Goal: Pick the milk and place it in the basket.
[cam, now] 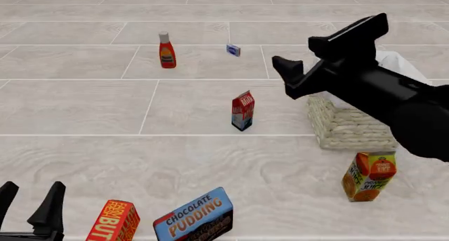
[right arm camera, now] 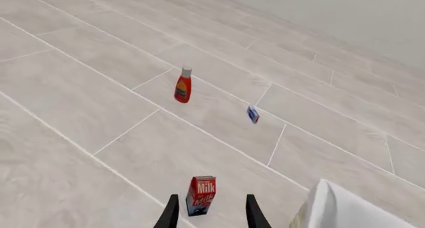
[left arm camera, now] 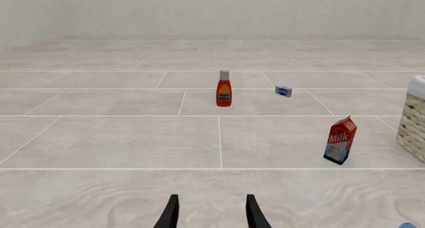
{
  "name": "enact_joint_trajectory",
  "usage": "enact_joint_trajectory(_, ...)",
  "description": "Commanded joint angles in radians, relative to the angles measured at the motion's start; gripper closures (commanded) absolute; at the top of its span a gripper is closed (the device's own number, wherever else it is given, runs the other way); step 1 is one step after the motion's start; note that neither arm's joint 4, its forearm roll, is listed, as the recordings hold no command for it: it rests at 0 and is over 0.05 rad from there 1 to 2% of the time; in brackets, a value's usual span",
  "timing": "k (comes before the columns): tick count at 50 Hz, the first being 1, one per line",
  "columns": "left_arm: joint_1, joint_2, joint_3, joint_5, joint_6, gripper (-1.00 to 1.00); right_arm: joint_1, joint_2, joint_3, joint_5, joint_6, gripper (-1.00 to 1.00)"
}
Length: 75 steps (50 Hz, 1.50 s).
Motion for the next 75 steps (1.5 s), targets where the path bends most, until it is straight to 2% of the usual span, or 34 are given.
enact_joint_trajectory(1, 0.000, 0.000, 0.000, 0.000, 0.000, -1.00, 0.020, 0.194, -0.146, 0.020, -0.003, -1.00)
enact_joint_trajectory(2, 0.000, 0.000, 0.000, 0.000, 0.000, -1.00, 0.029, 0.288, -0.219, 0.040, 0.016, -1.00)
enact_joint_trajectory(5, 0.000, 0.000, 0.000, 0.000, 0.000, -1.00, 0.022, 0.337, -0.252, 0.054, 0.024, -1.00)
enact_joint_trajectory(6, 0.000, 0.000, 0.000, 0.000, 0.000, -1.00, 0.024, 0.357, -0.268, 0.066, 0.046, -1.00)
enact_joint_trajectory(18, 0.000, 0.000, 0.000, 0.000, 0.000, -1.00, 0.021, 0.501, -0.365, 0.084, 0.038, -1.00)
enact_joint_trajectory(33, 0.000, 0.000, 0.000, 0.000, 0.000, -1.00, 0.004, 0.610, -0.404, 0.061, 0.027, -1.00)
enact_joint_trajectory(38, 0.000, 0.000, 0.000, 0.000, 0.000, -1.00, -0.014, 0.694, -0.427, 0.031, 0.020, -1.00)
enact_joint_trajectory(57, 0.000, 0.000, 0.000, 0.000, 0.000, -1.00, -0.041, 0.782, -0.435, -0.015, 0.019, -1.00)
enact_joint_trajectory(75, 0.000, 0.000, 0.000, 0.000, 0.000, -1.00, -0.049, 0.894, -0.459, -0.059, 0.044, -1.00)
